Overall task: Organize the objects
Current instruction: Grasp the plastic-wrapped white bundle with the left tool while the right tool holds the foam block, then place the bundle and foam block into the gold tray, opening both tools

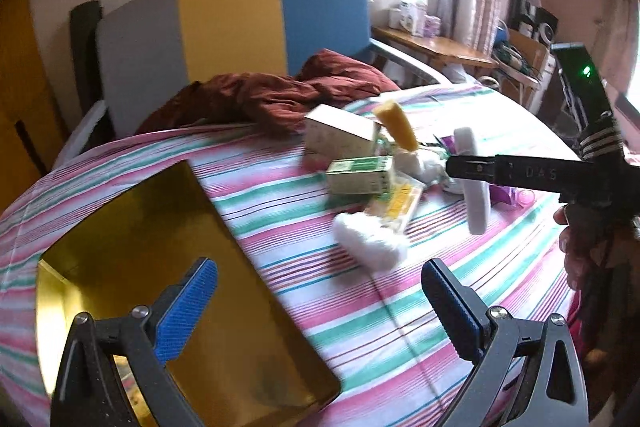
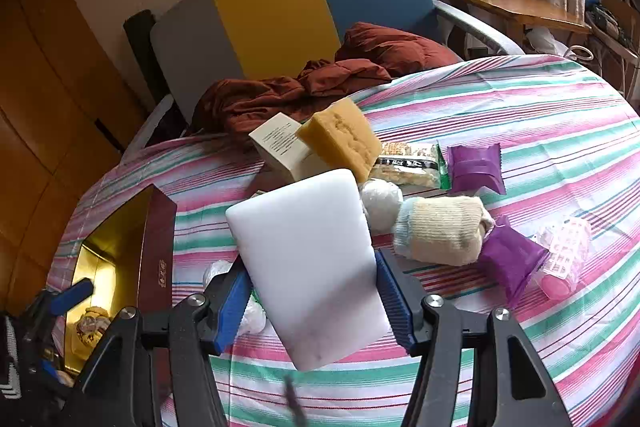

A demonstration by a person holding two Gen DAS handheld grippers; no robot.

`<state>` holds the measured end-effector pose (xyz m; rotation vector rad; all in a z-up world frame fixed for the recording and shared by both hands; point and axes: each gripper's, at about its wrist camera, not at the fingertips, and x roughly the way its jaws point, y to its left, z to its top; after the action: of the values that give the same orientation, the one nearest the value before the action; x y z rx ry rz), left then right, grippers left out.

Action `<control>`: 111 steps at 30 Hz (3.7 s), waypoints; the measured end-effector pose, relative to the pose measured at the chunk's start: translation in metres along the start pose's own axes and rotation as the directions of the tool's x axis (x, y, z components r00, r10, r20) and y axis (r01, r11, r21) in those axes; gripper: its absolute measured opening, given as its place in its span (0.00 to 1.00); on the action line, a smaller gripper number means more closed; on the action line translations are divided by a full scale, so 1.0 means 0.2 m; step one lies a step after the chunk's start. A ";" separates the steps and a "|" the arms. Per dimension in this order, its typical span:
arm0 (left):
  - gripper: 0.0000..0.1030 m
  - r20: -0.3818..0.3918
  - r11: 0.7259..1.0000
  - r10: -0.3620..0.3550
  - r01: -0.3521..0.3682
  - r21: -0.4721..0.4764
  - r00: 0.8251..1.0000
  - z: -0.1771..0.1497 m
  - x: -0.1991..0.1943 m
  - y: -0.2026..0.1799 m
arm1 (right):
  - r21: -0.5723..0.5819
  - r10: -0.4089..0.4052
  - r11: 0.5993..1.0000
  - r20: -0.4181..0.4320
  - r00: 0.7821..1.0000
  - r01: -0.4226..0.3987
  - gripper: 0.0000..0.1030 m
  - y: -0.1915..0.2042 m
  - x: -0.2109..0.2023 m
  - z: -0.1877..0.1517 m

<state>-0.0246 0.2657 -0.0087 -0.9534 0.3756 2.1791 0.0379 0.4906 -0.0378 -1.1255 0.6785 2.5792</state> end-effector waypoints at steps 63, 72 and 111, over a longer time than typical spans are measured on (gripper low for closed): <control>0.39 0.123 0.994 0.001 0.013 -0.110 0.992 -0.20 -0.25 0.20 | -0.283 0.148 0.947 -0.040 0.988 -0.153 0.59 0.32 -0.01 -0.10; 0.40 0.092 0.945 0.165 -0.131 -0.299 0.982 -0.51 -0.47 0.65 | -0.345 0.259 0.901 -0.052 0.964 -0.261 0.59 0.66 -0.12 -0.17; 0.90 0.108 0.889 0.344 -0.286 -0.358 0.933 -0.65 -0.63 0.76 | -0.421 0.182 0.876 -0.165 0.969 -0.236 0.77 1.14 0.03 -0.52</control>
<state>-0.0054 0.0301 -0.0090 -0.9263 0.0760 2.6653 0.0077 0.2415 -0.0318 -1.4174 0.2494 2.9655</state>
